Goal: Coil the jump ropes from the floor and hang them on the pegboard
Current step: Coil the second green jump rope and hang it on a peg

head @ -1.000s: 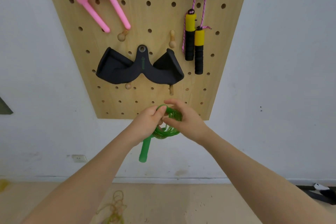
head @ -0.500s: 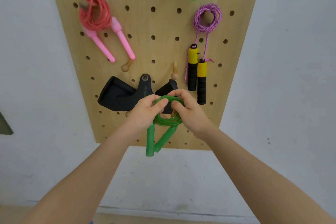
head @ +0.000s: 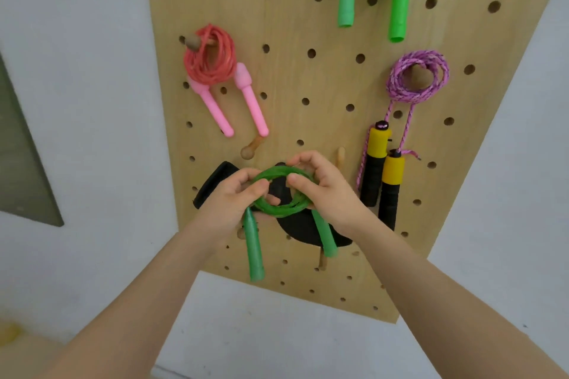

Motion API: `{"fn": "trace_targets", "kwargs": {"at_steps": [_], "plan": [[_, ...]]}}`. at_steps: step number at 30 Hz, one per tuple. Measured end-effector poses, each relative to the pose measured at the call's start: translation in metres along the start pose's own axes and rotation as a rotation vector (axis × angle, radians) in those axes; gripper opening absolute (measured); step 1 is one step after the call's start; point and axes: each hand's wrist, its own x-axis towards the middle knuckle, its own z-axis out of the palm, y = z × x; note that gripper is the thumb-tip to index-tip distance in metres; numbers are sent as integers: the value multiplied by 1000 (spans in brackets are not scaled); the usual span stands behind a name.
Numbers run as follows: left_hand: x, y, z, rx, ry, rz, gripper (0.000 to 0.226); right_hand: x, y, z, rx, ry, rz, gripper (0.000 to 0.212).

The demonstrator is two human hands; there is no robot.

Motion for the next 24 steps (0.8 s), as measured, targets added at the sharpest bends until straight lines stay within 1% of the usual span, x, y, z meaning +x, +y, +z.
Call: {"fn": "trace_targets", "kwargs": {"at_steps": [4,8,12,15,17,20,22,24], "plan": [[16,2,-28,-69,55,-12,15,29,6,27,-7,51,-66,20],[42,3,-50,-20,138,17,13,57,11,46,-60,167,-66,22],[64,2,-67,-24,128,32,16,79,15,60,-54,272,-45,17],[82,2,-68,-14,103,43,20,88,20,62,-168,376,-64,18],[94,-3,-68,48,87,37,22,90,29,60,-236,441,-29,16],[109,-12,-66,110,70,29,19,92,36,62,-255,512,39,17],[117,-15,-64,95,101,36,18,97,38,66,-272,566,67,18],[124,-12,-61,33,119,13,21,105,39,68,-292,619,100,14]]}}
